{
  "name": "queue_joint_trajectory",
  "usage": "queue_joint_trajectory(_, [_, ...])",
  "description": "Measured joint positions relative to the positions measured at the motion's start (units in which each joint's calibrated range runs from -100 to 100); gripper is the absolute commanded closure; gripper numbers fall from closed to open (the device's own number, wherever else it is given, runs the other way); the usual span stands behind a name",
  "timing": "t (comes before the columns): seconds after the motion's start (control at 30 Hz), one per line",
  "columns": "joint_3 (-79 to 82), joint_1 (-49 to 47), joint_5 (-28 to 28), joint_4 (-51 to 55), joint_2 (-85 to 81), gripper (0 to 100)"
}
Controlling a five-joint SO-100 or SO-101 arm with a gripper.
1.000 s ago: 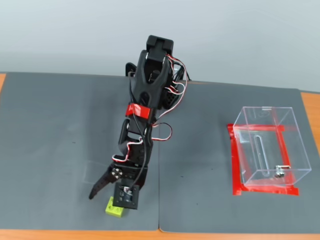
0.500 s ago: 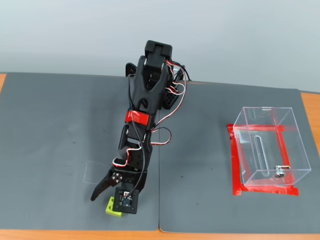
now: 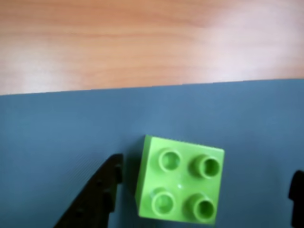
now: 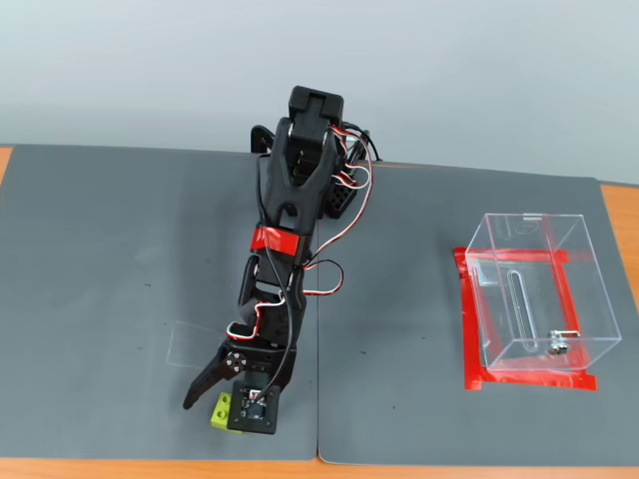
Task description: Pick the green lego block and place it into the transparent box
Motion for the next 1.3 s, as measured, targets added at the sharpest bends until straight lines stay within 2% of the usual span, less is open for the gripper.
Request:
queue_joint_trajectory(0.43, [0.0, 0.1, -0.7, 2.4, 0.0, 62])
queue_joint_trajectory(0.6, [0.0, 0.1, -0.8, 2.4, 0.0, 74])
queue_joint_trajectory(0.7, [0.0, 0.1, -0.8, 2.4, 0.0, 78])
queue_joint_trajectory(1.3, [0.0, 0.1, -0.8, 2.4, 0.0, 78])
